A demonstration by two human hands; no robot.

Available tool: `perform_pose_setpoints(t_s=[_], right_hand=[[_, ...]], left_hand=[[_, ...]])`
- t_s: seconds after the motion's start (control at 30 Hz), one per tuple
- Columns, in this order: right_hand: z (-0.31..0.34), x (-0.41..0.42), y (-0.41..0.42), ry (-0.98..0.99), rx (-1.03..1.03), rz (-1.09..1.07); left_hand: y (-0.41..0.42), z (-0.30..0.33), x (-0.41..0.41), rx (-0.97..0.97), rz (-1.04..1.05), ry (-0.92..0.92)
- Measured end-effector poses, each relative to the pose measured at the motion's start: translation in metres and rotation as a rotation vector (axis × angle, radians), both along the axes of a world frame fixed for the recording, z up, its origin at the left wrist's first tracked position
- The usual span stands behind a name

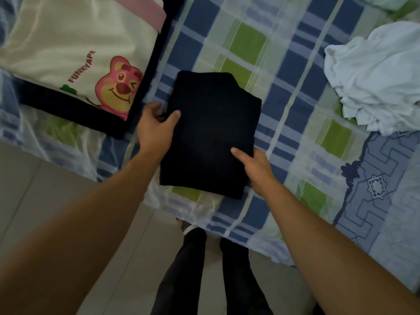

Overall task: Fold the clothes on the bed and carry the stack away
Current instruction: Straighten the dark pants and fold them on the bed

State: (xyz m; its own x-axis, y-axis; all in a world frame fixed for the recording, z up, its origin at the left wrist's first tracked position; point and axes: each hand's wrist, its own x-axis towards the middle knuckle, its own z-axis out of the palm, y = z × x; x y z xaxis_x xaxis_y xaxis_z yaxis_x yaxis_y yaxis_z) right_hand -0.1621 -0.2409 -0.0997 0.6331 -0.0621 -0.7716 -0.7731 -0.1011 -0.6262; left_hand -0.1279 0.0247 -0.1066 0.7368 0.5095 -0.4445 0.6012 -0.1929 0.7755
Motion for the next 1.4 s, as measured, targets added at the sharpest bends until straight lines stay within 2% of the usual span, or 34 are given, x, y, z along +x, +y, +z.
perform_pose_setpoints(t_s=[0.13, 0.23, 0.3, 0.5, 0.67, 0.9, 1.03, 1.2, 1.4], right_hand=[[-0.004, -0.007, -0.008, 0.103, 0.204, -0.031], [-0.010, -0.011, -0.011, 0.104, 0.236, -0.045], [-0.012, -0.015, -0.009, 0.051, 0.190, -0.050], [-0.009, -0.034, -0.003, -0.135, -0.003, -0.035], [0.026, -0.032, -0.027, -0.216, -0.125, 0.144], [0.112, 0.013, -0.033, -0.358, -0.124, 0.425], [0.155, 0.063, 0.014, -0.457, -0.097, 0.560], [0.181, 0.144, 0.111, -0.563, -0.087, 0.714], [0.183, 0.254, 0.239, -0.636, -0.171, 0.941]], left_hand=[[0.004, 0.006, 0.038, -0.321, -0.101, 0.151], [0.007, 0.003, 0.055, -0.491, -0.208, 0.316], [0.004, -0.001, 0.055, -0.550, -0.237, 0.354], [-0.004, -0.001, 0.032, -0.585, -0.088, 0.239], [-0.016, 0.027, -0.012, -0.674, 0.089, 0.138], [-0.005, 0.098, -0.047, -0.819, 0.259, -0.054], [0.033, 0.139, -0.038, -0.819, 0.345, -0.185], [0.115, 0.168, -0.004, -0.822, 0.485, -0.288], [0.208, 0.137, 0.047, -0.835, 0.673, -0.273]])
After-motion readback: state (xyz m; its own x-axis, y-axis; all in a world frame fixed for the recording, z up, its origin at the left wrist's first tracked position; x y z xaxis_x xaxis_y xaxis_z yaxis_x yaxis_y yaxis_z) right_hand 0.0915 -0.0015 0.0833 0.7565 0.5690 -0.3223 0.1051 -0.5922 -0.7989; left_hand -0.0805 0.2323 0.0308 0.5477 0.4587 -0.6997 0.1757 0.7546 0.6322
